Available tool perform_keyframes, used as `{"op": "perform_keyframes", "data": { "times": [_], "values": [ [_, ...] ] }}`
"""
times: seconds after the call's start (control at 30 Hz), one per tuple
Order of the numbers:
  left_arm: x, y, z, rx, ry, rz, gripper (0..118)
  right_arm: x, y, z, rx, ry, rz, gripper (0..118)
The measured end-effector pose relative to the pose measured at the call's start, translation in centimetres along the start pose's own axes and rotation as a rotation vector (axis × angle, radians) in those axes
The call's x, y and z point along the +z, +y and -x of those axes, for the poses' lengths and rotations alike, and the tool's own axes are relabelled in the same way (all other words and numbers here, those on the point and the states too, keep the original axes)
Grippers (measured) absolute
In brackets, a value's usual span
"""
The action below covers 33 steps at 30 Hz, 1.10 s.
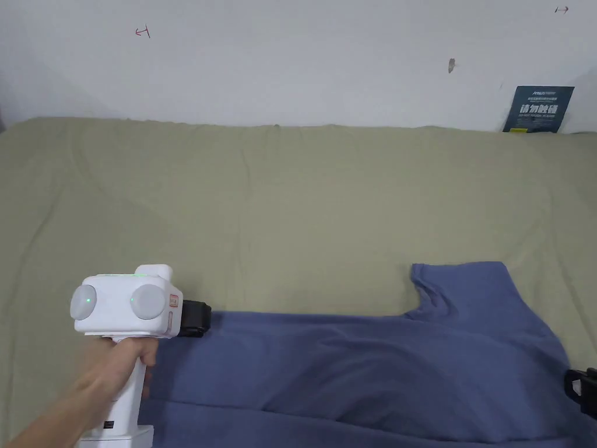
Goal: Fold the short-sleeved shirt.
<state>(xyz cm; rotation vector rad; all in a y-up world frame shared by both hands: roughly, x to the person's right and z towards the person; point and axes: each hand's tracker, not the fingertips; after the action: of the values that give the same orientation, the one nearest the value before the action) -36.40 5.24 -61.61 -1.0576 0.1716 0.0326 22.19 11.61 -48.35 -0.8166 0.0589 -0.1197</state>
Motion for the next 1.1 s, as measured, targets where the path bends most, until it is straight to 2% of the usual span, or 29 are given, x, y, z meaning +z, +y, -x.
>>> {"op": "perform_keyframes", "data": {
  "times": [0.07, 0.1, 0.2, 0.23, 0.27, 0.3, 0.33, 0.37, 0.47, 0.5, 0.53, 0.57, 0.6, 0.63, 0.73, 0.8, 0.93, 0.97, 1.0, 1.03, 1.07, 1.1],
  "values": [
    [-1.3, 0.3, 0.0, 0.011, -0.011, 0.014, 106, -0.6, 0.0, -0.2, 0.004, 0.013, 0.010, 1],
    [-0.8, 0.1, -0.7, 0.010, -0.013, 0.031, 99, -0.8, 0.0, -0.3, 0.005, 0.006, 0.019, 1],
    [0.1, -0.2, -1.2, 0.009, -0.014, 0.041, 94, -1.6, -0.3, -1.3, 0.009, 0.010, 0.030, 1],
    [2.0, -0.3, -1.8, 0.004, -0.018, 0.039, 81, -1.5, -0.3, -1.5, 0.009, 0.006, 0.031, 1],
    [2.9, -0.4, -2.0, -0.002, -0.017, 0.020, 60, -2.2, -1.1, -1.9, 0.008, 0.002, 0.031, 1],
    [3.7, -0.4, -2.2, -0.020, -0.038, -0.003, 6, -2.3, -1.0, -2.2, 0.012, -0.004, 0.038, 1],
    [4.2, -0.6, -2.3, 0.004, -0.077, -0.046, 0, -2.3, -0.9, -2.5, 0.015, -0.011, 0.043, 1],
    [1.9, 0.8, -0.9, -0.003, -0.054, 0.011, 0, -2.3, -0.6, -2.9, 0.019, -0.021, 0.045, 1],
    [1.4, 1.5, 0.2, -0.024, -0.037, 0.003, 0, -2.3, 0.7, -2.9, 0.019, -0.053, 0.051, 1],
    [0.7, 1.1, -1.2, -0.008, -0.042, 0.011, 0, -2.8, 1.6, -3.5, 0.011, -0.059, 0.050, 1],
    [0.6, 1.3, -1.0, 0.003, -0.043, 0.012, 0, -3.4, 2.3, -3.8, 0.002, -0.062, 0.057, 8],
    [0.3, 1.6, -0.8, 0.012, -0.047, 0.018, 0, -4.2, 3.3, -4.4, -0.011, -0.071, 0.074, 35],
    [0.1, 1.9, -0.7, 0.012, -0.044, 0.015, 0, -5.0, 4.1, -4.7, -0.014, -0.076, 0.091, 91],
    [1.0, 0.7, -1.8, 0.007, -0.042, 0.013, 0, -5.9, 4.8, -5.0, -0.023, -0.086, 0.129, 118],
    [0.8, 1.1, -2.2, -0.006, -0.040, 0.013, 0, -9.4, 6.1, -5.8, -0.032, -0.049, 0.154, 118],
    [1.1, 0.4, -2.4, -0.008, -0.039, 0.010, 0, -11.5, 7.3, -5.4, -0.014, -0.066, 0.217, 118],
    [0.7, 0.3, -2.4, -0.008, -0.039, 0.007, 0, -15.2, 8.2, -5.1, 0.058, -0.097, 0.295, 116],
    [0.6, 0.4, -2.5, -0.006, -0.040, 0.007, 0, -16.1, 8.2, -5.3, 0.064, -0.087, 0.334, 107],
    [0.5, 0.6, -2.5, -0.008, -0.035, 0.005, 0, -16.6, 8.0, -5.5, 0.064, -0.088, 0.335, 75],
    [0.5, 0.4, -2.1, -0.009, -0.035, 0.006, 0, -16.5, 7.7, -5.4, 0.079, -0.100, 0.316, 66],
    [0.5, 0.5, -2.0, -0.009, -0.035, 0.006, 0, -15.3, 7.9, -4.2, 0.125, -0.126, 0.300, 49],
    [0.5, 0.5, -2.0, -0.010, -0.037, 0.005, 0, -14.7, 7.7, -3.8, 0.145, -0.121, 0.269, 11]
  ]
}}
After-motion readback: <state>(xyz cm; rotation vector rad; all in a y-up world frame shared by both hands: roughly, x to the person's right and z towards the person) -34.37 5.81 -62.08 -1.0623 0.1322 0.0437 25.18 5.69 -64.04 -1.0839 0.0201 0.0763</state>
